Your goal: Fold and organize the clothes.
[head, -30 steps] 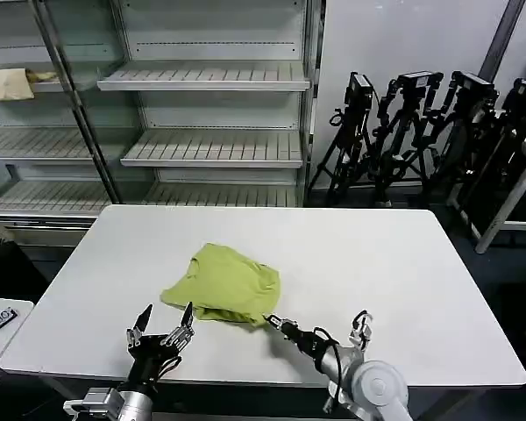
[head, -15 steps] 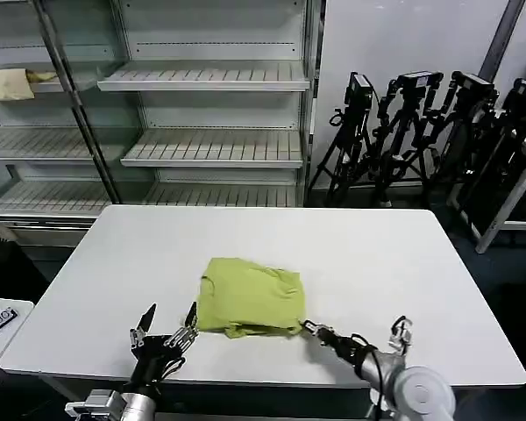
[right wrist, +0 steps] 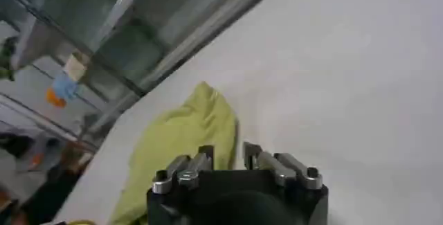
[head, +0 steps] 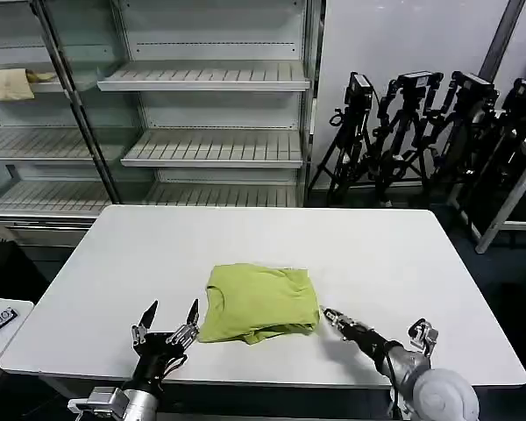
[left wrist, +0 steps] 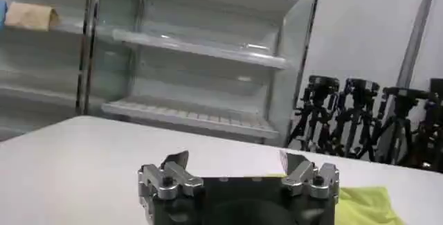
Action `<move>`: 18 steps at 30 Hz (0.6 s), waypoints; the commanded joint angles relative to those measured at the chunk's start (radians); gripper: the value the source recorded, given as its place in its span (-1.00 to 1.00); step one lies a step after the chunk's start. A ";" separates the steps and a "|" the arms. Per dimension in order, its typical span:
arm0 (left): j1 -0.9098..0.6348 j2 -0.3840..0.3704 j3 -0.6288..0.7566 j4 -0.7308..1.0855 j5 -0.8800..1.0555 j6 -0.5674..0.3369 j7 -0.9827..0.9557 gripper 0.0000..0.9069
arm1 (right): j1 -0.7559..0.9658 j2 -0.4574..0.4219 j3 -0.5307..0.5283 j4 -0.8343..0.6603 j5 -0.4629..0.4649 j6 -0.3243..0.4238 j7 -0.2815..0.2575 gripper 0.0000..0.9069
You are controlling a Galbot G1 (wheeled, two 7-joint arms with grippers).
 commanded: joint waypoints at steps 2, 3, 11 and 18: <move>-0.001 0.006 -0.003 -0.001 0.021 -0.009 0.001 1.00 | -0.208 0.044 0.036 0.151 -0.897 0.290 0.075 1.00; -0.002 0.007 -0.004 -0.001 0.024 -0.009 0.001 1.00 | -0.222 0.056 0.042 0.161 -0.936 0.306 0.095 1.00; -0.009 0.023 -0.030 0.001 0.061 -0.028 0.003 1.00 | -0.286 0.121 0.102 0.231 -1.017 0.399 0.176 1.00; -0.018 0.044 -0.046 0.007 0.054 -0.030 0.007 1.00 | -0.305 0.167 0.103 0.254 -1.043 0.399 0.189 1.00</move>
